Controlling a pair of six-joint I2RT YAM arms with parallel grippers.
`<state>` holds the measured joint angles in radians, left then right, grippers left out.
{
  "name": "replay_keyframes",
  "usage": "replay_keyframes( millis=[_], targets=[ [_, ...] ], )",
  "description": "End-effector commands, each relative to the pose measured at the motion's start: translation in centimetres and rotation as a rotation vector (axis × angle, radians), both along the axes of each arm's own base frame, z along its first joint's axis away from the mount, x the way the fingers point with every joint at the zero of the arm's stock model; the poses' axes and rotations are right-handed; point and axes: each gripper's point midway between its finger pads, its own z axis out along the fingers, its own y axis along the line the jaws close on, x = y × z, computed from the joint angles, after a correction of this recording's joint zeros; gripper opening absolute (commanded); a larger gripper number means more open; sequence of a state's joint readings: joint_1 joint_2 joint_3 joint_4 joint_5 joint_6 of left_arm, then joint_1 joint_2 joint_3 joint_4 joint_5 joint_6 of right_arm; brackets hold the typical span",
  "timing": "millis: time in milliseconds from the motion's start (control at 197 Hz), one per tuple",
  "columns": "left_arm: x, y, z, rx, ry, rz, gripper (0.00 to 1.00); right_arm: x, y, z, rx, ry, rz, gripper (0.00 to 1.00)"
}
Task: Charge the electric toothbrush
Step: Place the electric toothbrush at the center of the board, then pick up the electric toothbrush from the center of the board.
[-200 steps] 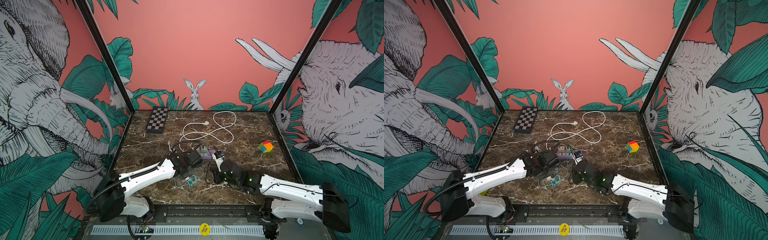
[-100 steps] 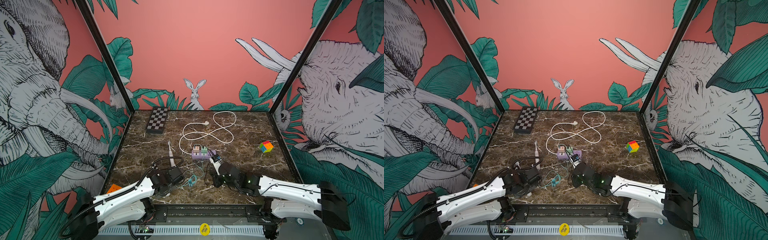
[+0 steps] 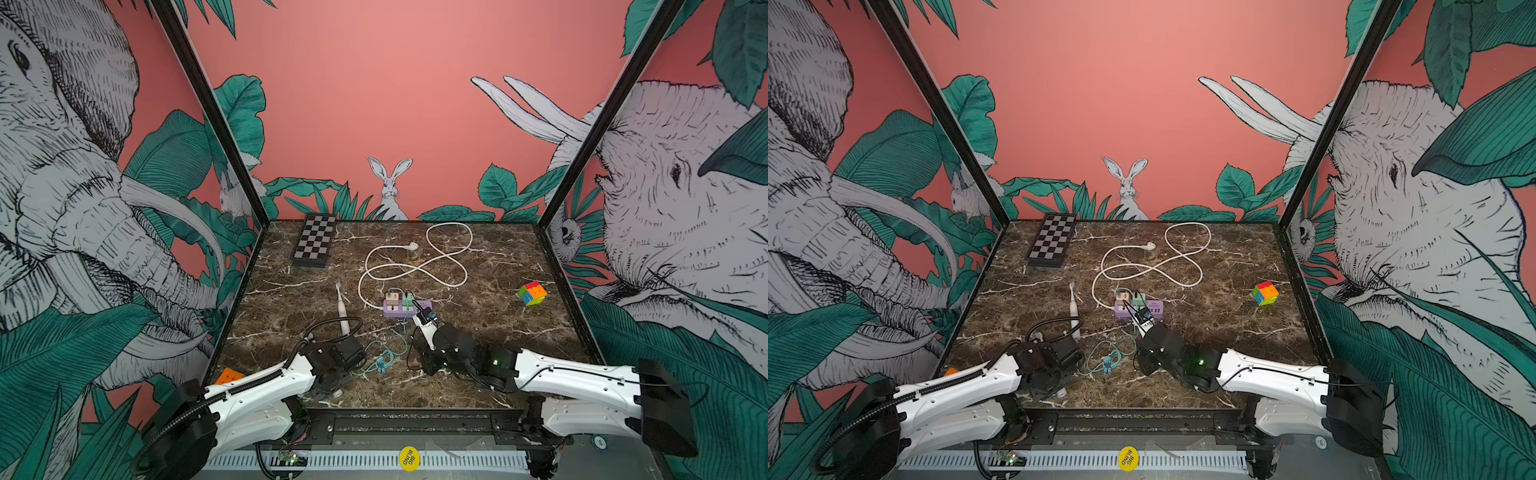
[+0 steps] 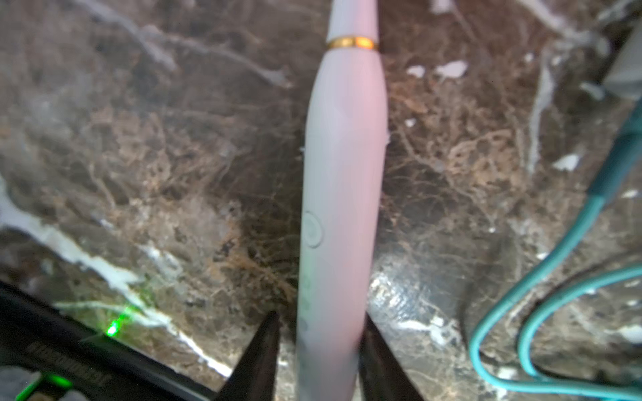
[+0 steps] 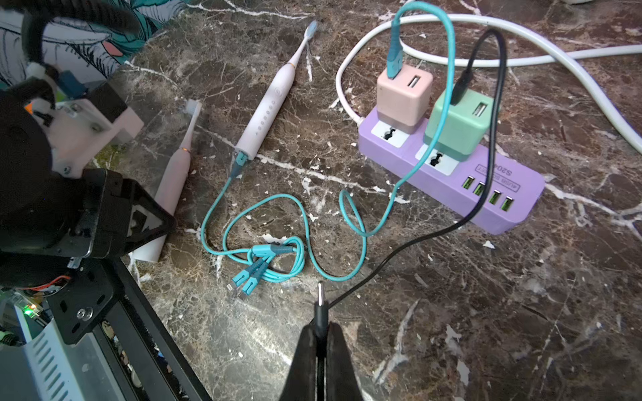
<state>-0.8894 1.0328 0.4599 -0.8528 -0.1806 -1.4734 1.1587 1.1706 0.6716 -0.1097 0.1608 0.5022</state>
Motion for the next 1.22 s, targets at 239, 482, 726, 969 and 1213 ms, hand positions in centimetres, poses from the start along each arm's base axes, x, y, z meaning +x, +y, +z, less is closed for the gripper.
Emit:
replay_keyframes(
  millis=[239, 482, 726, 969, 1213],
  targets=[
    [2.1, 1.3, 0.0, 0.011, -0.019, 0.001, 0.7, 0.1, 1.2, 1.1, 0.013, -0.025, 0.031, 0.0],
    [4.4, 1.2, -0.3, 0.035, 0.001, -0.031, 0.52, -0.1, 1.4, 1.0, 0.008, -0.027, 0.037, 0.0],
    [4.2, 0.4, -1.9, 0.02, 0.052, -0.044, 0.36, -0.2, 1.3, 0.8, 0.007, -0.026, 0.035, 0.0],
    [3.1, 0.2, -3.4, -0.012, 0.087, -0.05, 0.26, -0.2, 1.5, 0.7, 0.007, -0.03, 0.04, 0.0],
    [3.3, 0.5, -2.1, 0.012, 0.09, -0.06, 0.0, -0.7, 2.4, 1.0, 0.039, -0.023, 0.085, 0.0]
  ],
)
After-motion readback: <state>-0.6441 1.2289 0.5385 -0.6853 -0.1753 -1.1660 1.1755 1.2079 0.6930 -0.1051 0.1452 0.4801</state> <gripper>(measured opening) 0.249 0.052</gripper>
